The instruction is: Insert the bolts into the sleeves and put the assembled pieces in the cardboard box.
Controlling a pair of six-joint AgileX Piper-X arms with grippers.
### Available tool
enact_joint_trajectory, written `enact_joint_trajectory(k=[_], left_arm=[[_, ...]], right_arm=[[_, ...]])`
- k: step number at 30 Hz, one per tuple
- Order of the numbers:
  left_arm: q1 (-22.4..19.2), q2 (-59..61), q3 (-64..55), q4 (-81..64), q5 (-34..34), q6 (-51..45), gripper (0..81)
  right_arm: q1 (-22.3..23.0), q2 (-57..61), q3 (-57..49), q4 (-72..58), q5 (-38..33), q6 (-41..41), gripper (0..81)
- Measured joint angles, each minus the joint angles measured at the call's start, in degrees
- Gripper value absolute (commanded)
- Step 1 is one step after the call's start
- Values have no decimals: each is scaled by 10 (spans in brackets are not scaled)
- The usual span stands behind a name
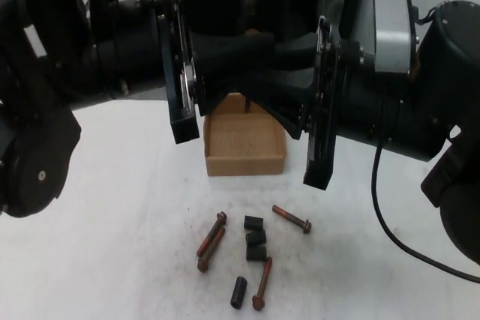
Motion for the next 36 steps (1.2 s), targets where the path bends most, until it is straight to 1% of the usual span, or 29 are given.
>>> enact_joint_trajectory(k=[2, 5, 6, 7, 8, 10, 12, 13, 16, 18, 20, 21, 23, 26, 27, 28, 29, 31, 36], left_arm=[[0, -6, 0, -2, -7, 0, 610], [1, -34, 0, -22, -58, 0, 595], [2, -36, 0, -22, -80, 0, 568], [3, -45, 0, -24, -80, 0, 525], [10, -64, 0, -24, -131, 0, 463], [19, -77, 0, -19, -175, -4, 305], [24, -80, 0, -12, -197, -7, 95], [29, -83, 0, 17, -235, -9, 11], [30, -82, 0, 103, -295, -9, 3], [30, -80, 0, 179, -330, -9, 3], [30, -77, 0, 251, -362, -9, 3], [30, -75, 0, 295, -382, -9, 3], [30, -74, 0, 332, -396, -9, 3], [30, -71, 0, 462, -441, -9, 3], [30, -71, 0, 498, -448, -8, 3], [30, -71, 0, 505, -448, -7, 3], [30, -71, 0, 532, -452, -2, 3], [30, -71, 0, 599, -456, 12, 3], [30, -71, 0, 649, -461, 36, 3]], right_arm=[[0, 0, 0, 4, 0, 0, 8], [-4, 0, 0, 22, 0, 0, 8], [-8, 0, 0, 30, 0, 0, 8], [-17, 0, 0, 35, 0, 2, 8], [-23, 0, 0, 44, 0, 2, 8], [-36, 0, 0, 65, 0, 2, 8], [-46, 0, 0, 80, 5, 4, 8], [-61, 0, 0, 91, 16, 3, 8], [-83, 0, 0, 93, 25, 5, 8], [-99, 0, 0, 93, 41, 26, 8], [-103, 0, 0, 93, 74, 44, 8], [-103, 0, 0, 93, 77, 44, 8], [-103, 0, 0, 94, 111, 53, 8], [-105, 26, -16, 117, 142, 56, 8], [-105, 56, -31, 136, 144, 56, 8], [-105, 60, -66, 178, 151, 48, 8], [-105, 101, -114, 235, 159, 38, 8], [-105, 150, -170, 284, 172, 36, 8], [-105, 269, -321, 423, 210, 32, 8]])
